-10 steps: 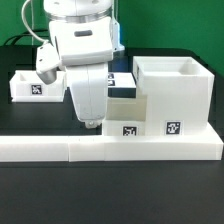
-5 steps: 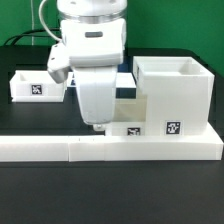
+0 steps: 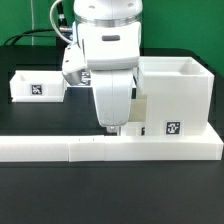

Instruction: Assemble drawer

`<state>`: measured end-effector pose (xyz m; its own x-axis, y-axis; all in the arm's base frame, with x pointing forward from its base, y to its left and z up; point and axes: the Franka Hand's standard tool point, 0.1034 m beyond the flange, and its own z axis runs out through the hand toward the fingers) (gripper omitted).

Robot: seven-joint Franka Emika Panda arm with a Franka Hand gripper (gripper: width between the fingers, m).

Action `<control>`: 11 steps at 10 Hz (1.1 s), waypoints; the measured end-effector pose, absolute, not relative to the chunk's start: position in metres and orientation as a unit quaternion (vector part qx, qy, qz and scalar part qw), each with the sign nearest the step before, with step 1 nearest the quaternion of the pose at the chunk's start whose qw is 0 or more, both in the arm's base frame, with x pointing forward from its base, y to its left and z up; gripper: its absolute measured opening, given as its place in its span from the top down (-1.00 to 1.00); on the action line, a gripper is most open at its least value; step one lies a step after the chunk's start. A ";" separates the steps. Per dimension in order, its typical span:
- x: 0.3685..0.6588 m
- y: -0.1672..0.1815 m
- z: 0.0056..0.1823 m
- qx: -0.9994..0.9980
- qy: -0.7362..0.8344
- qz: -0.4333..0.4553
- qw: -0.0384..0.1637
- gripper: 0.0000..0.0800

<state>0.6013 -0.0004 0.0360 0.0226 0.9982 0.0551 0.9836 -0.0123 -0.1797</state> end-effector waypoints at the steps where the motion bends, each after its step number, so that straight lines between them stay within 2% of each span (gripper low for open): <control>1: 0.601 -0.004 0.036 -0.703 -0.705 0.043 0.085 -0.62; 5: 0.590 -0.027 0.038 -0.694 -0.714 0.040 0.085 -0.62; 8: 0.567 -0.019 0.029 -0.699 -0.707 0.049 0.094 -0.62; 11: 0.561 -0.002 0.022 -0.713 -0.692 0.057 0.099 -0.62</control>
Offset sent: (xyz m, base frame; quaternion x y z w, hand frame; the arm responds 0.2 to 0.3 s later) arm -0.0190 -0.0214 0.0096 -0.0020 0.0131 -0.0386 0.9992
